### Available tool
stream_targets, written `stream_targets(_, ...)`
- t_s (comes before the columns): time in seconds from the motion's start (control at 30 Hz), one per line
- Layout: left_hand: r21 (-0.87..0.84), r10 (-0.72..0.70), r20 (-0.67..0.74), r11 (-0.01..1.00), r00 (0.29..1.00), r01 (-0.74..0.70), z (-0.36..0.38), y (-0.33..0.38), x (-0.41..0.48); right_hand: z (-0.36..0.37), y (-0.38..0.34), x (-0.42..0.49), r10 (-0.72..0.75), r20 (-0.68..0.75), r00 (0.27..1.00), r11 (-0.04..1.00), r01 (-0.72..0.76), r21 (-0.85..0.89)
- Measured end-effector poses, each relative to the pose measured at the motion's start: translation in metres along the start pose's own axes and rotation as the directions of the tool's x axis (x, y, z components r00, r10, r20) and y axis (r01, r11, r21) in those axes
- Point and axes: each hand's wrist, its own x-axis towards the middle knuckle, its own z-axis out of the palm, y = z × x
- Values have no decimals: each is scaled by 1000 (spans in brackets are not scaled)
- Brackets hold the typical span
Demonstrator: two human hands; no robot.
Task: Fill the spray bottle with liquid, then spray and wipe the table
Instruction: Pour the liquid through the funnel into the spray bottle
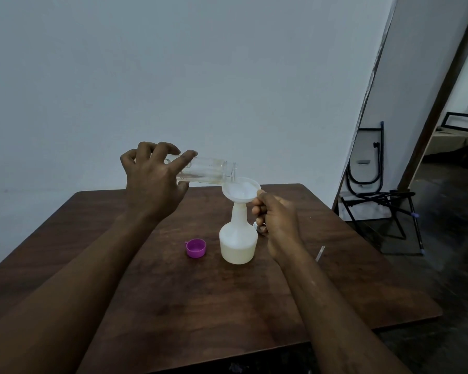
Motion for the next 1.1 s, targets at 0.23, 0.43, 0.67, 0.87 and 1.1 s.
stream_targets(0.23, 5, 9, 3, 1000, 1000, -9, 0, 1, 2, -1, -1, 0, 12, -3, 1000, 1000, -12, 9)
stream_targets(0.43, 4, 9, 4, 1000, 1000, -9, 1, 1, 2, -1, 0, -1, 1, 0, 1000, 1000, -1, -1)
stream_targets(0.67, 7, 8, 3, 1000, 1000, -8, 1, 2, 1, 0, 0, 0, 2, 4, 1000, 1000, -2, -6)
stream_targets(0.87, 5, 11, -4, 1000, 1000, -11, 0, 4, 3, -1, 0, 1, 2, -2, 1000, 1000, -2, -8)
stream_targets(1.1, 7, 11, 0, 1000, 1000, -11, -2, 5, 4, 0, -1, 0, 7, -5, 1000, 1000, -7, -9)
